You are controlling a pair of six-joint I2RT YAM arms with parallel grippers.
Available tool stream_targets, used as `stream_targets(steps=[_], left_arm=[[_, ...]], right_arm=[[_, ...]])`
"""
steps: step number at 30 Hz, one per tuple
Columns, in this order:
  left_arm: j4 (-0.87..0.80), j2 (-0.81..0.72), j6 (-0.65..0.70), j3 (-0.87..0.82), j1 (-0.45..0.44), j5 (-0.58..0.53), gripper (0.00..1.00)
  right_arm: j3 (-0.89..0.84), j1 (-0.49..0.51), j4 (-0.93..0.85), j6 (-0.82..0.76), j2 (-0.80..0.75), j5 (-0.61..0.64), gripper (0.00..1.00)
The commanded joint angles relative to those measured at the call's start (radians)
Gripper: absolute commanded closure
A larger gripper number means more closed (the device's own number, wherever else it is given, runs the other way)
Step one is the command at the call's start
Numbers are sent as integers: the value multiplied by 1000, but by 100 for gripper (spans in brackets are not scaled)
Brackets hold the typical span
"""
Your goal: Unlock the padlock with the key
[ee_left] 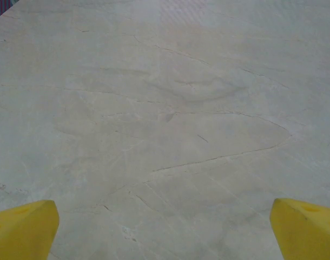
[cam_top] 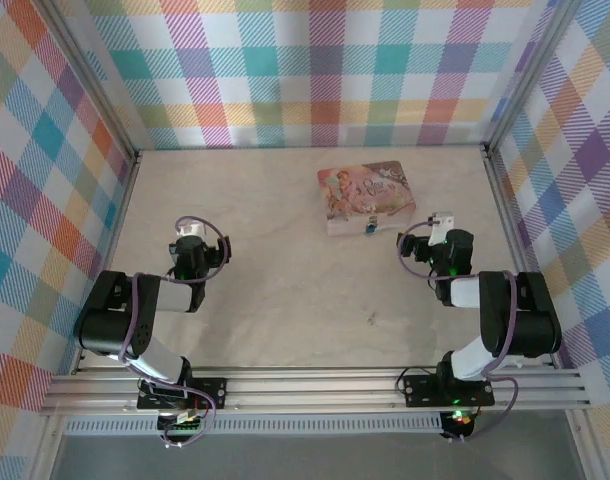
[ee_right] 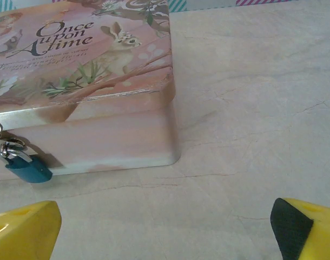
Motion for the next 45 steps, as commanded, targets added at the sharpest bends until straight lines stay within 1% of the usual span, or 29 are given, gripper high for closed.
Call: stream_targets(steps=[1, 24, 26, 29, 32, 34, 37, 40, 42, 45], left_arm=[[31, -1, 4, 18, 12, 3, 0], [32, -5, 4, 17, 12, 8, 0], [-30, -37, 11, 36, 12, 25, 0], [-207, -142, 23, 91, 4, 22, 0], [-288, -228, 20, 121, -10, 14, 0], [-315, -283, -26, 136, -11, 47, 0], [-401, -328, -94, 204, -16, 92, 0], [-553, -334, -160, 306, -26, 202, 0], [-647, -321, -223, 369, -40, 281, 0], [-679, -307, -289, 400, -86, 347, 0]], right_arm=[[19, -3, 17, -13, 2, -23, 0], [17, -4, 21, -11, -1, -19, 0], [25, -3, -7, 7, -18, 23, 0], [25, -4, -57, 21, -77, 64, 0], [49, -3, -177, 45, -151, 100, 0], [80, -3, -294, 63, -202, 105, 0], [136, -4, -452, 138, -273, 128, 0], [190, -4, -602, 216, -331, 75, 0], [223, -4, -684, 271, -368, 0, 0], [271, -4, -829, 389, -411, -62, 0]])
